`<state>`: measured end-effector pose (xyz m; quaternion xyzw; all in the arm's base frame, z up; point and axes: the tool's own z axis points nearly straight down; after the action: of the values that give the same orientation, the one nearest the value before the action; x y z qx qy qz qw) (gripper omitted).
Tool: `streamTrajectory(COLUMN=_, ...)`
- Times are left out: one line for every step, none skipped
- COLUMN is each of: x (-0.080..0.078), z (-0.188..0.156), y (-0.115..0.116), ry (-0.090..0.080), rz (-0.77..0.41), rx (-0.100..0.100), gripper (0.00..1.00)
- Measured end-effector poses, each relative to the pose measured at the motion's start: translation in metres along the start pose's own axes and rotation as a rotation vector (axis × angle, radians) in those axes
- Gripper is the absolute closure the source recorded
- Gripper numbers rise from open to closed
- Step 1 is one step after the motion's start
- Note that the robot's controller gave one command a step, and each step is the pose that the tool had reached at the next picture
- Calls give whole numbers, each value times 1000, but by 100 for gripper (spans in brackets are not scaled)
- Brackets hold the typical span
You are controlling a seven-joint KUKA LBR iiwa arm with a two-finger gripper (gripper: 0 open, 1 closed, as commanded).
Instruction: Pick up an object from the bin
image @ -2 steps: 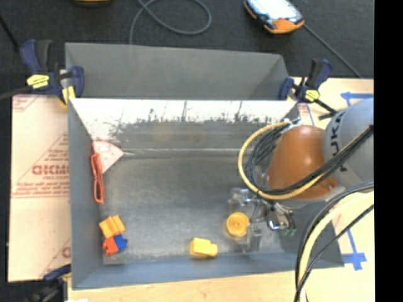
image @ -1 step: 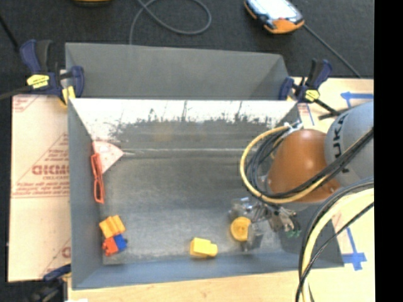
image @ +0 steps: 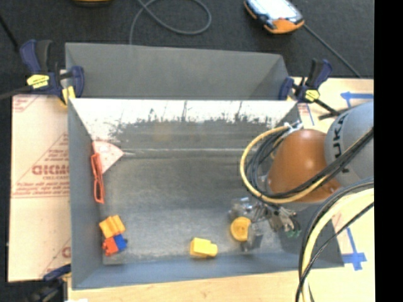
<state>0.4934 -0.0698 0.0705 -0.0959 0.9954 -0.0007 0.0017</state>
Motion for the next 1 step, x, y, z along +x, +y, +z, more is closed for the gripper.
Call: streamTrajectory(x=0, z=0, y=0, ry=0, rz=0, rx=0, gripper=100)
